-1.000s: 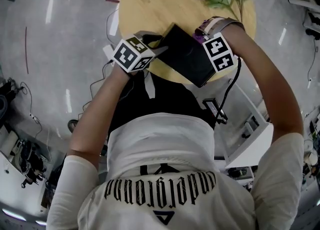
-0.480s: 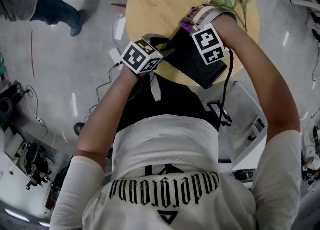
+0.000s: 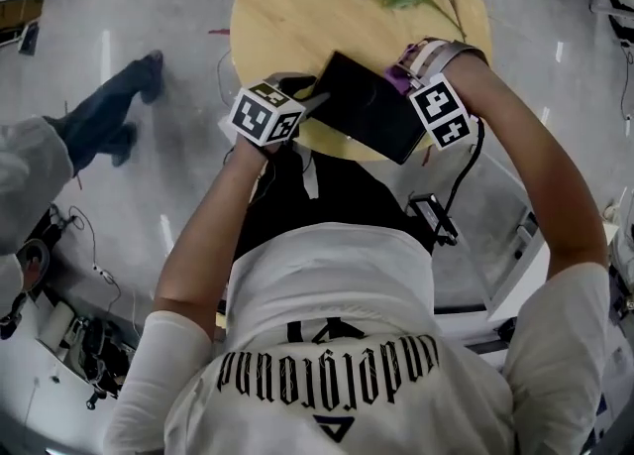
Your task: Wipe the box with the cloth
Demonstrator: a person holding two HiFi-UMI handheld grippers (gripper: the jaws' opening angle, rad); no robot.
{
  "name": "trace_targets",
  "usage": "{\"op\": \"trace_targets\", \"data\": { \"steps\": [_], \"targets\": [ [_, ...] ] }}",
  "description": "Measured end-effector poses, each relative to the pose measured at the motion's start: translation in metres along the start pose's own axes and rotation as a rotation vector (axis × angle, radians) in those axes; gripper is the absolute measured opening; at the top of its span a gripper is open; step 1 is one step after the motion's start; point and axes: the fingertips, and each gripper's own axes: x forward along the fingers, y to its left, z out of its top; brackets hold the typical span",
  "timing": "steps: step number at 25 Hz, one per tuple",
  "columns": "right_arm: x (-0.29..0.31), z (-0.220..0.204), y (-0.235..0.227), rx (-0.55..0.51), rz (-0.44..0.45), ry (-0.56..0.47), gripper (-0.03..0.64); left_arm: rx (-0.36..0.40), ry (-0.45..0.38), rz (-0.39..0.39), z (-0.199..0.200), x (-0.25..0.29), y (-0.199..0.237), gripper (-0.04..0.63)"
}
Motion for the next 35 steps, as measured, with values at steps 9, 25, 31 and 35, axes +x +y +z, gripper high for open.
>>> {"op": "trace_targets", "data": {
  "steps": [9, 25, 31, 35],
  "targets": [
    [-0.015, -0.022, 0.100, 0.196, 0.070, 0.067, 0.149, 0.007, 0.009, 0.011, -0.003, 0.001, -0.003, 0.176],
    [-0.143, 0.027, 0.044, 0.973, -0.463, -0.010, 0.150, 0.213, -0.092, 0.026, 0.047, -0.076, -0.028, 0.196],
    [-0.217, 0.075, 0.022, 1.239, -0.737, -0.157, 0.152, 0.314, -0.227, -0.052, 0.086, -0.135, -0.077, 0.198],
    [-0.275, 0.102, 0.011, 1.375, -0.943, -0.255, 0.152, 0.364, -0.338, -0.109, 0.110, -0.179, -0.111, 0.195]
  ]
}}
